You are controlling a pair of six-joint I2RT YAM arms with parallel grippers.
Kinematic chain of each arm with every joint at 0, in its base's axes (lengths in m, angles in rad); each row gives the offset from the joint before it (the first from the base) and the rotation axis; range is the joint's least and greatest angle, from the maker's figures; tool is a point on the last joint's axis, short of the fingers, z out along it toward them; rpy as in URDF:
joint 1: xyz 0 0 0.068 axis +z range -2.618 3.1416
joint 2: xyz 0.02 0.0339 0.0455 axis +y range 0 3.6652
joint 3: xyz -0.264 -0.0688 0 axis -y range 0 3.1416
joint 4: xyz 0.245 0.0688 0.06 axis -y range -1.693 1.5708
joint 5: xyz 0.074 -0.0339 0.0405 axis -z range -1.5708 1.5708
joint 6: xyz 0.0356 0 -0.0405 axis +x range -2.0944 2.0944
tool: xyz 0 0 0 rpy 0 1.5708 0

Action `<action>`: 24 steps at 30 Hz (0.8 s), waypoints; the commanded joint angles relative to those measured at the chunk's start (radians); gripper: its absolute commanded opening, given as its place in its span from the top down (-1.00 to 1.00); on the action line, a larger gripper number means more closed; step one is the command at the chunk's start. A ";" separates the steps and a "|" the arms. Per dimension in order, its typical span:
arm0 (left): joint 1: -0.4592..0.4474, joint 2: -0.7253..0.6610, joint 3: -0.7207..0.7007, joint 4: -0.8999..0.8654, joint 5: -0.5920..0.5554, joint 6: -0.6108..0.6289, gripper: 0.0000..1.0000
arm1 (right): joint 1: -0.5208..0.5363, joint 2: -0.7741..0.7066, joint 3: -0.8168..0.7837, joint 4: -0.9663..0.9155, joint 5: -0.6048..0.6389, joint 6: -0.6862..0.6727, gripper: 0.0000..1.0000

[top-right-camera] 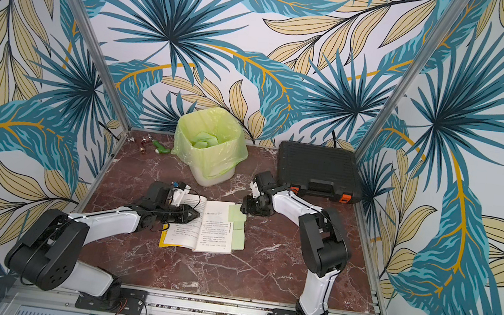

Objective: Peel off the used sticky note
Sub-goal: Tear off the note from the book.

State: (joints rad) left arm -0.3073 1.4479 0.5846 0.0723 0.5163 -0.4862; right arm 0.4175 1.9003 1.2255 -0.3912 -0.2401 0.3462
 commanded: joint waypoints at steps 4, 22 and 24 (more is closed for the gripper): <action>-0.001 0.019 0.024 -0.035 -0.034 0.017 0.43 | -0.003 0.041 0.052 0.024 -0.041 -0.010 0.08; 0.000 0.051 0.035 -0.017 -0.026 0.008 0.43 | 0.053 -0.020 0.041 -0.011 0.075 -0.079 0.94; -0.001 0.055 0.036 -0.014 -0.023 0.006 0.43 | 0.078 -0.034 0.037 -0.021 0.142 -0.105 0.99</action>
State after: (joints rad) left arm -0.3073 1.4826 0.6067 0.0708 0.5171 -0.4870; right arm 0.4667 1.9175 1.2701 -0.3733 -0.1864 0.2874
